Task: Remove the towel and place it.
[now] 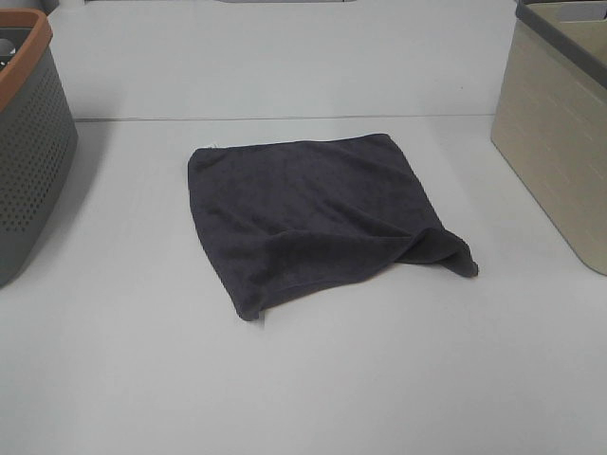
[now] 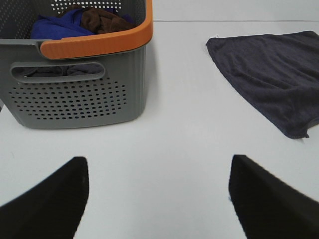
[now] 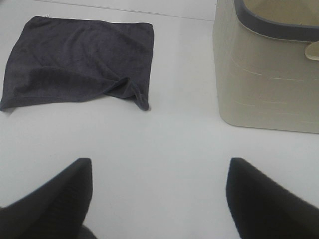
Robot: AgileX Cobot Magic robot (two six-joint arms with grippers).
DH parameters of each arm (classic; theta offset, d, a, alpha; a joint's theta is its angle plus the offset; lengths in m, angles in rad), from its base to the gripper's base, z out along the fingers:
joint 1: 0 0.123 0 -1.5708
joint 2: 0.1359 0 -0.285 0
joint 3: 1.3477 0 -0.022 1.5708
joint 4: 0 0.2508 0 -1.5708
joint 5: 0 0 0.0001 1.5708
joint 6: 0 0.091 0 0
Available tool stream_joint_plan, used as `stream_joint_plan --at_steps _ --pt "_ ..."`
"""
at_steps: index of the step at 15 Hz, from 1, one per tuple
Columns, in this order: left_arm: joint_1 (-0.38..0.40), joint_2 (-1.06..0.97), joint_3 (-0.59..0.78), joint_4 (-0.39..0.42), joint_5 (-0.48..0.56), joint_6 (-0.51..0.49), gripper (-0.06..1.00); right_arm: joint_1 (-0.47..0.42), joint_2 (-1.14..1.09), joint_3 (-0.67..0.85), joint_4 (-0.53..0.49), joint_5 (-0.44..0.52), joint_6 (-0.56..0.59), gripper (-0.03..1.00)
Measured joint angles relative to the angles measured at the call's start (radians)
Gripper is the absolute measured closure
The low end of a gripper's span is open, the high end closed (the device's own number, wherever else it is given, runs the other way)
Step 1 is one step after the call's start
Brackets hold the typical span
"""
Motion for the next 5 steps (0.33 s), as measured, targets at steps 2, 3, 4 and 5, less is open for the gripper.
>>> stream_joint_plan --at_steps 2,3,4,5 --pt "0.0 0.0 0.0 0.011 0.0 -0.015 0.22 0.0 0.0 0.0 0.0 0.0 0.0 0.23" --pt "0.0 0.0 0.0 0.012 0.0 -0.022 0.22 0.0 0.0 0.0 0.0 0.0 0.0 0.23" --pt "0.0 0.0 0.0 0.013 0.0 -0.023 0.22 0.0 0.0 0.0 0.0 0.0 0.0 0.23" --pt "0.0 0.0 0.0 0.013 0.0 -0.023 0.22 0.0 0.0 0.0 0.0 0.0 0.0 0.23"
